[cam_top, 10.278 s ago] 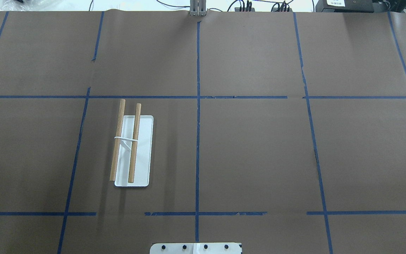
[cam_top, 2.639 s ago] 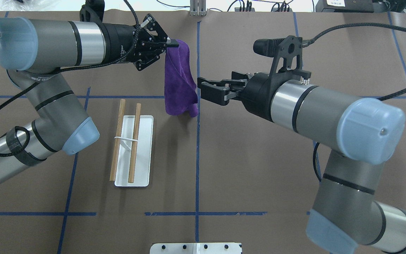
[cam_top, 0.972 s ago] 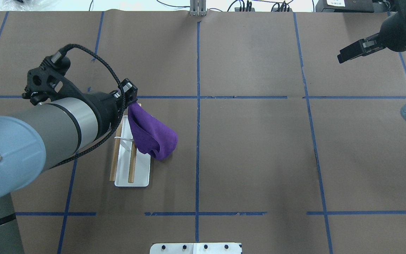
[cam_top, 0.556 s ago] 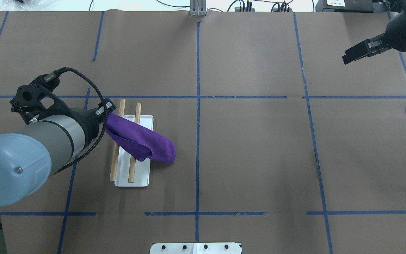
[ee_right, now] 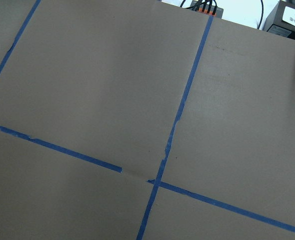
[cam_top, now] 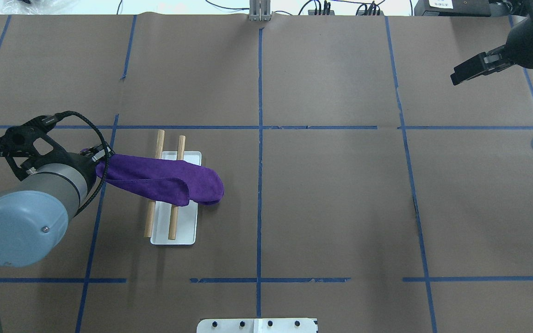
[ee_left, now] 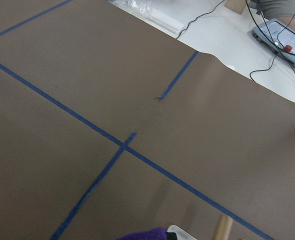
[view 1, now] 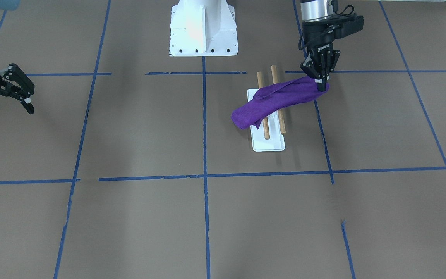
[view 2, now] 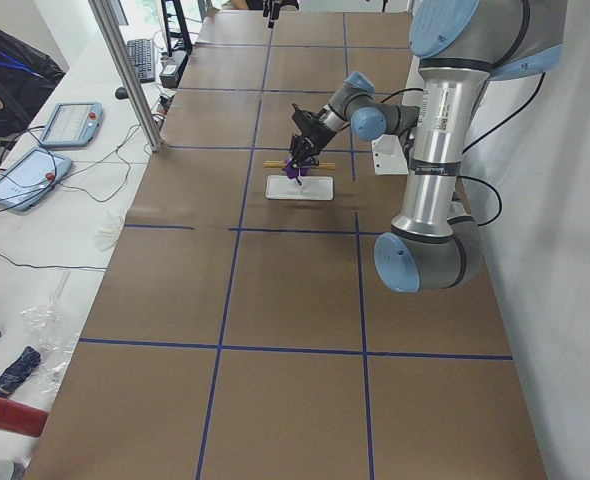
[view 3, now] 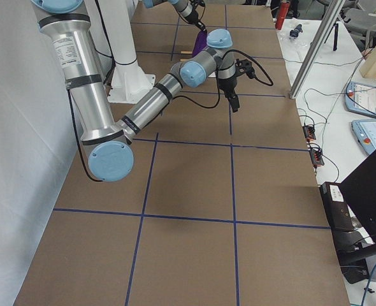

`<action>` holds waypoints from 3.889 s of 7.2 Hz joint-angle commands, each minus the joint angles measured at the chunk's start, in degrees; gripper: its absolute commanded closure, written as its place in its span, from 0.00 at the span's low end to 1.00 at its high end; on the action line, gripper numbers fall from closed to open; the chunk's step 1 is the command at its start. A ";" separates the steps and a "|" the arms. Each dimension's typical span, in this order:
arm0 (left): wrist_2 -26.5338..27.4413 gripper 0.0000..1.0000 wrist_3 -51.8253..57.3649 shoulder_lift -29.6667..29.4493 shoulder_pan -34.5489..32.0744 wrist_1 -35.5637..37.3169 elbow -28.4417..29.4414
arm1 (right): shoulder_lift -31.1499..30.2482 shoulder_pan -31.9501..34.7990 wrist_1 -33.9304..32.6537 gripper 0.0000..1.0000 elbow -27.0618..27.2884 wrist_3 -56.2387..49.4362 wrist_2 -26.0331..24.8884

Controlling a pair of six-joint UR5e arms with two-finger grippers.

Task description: Hang towel on rack

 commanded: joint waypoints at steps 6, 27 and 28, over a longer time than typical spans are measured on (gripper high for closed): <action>0.91 0.00 13.24 0.91 -0.95 -2.69 7.25 | -1.58 4.27 -3.73 0.00 -1.95 -6.39 3.08; -68.26 0.00 112.35 11.90 -64.15 -9.47 37.22 | -16.70 29.15 -6.22 0.00 -27.26 -45.19 20.48; -68.26 0.00 112.26 11.55 -64.15 -9.47 37.13 | -18.01 30.02 -4.21 0.00 -29.35 -45.36 20.48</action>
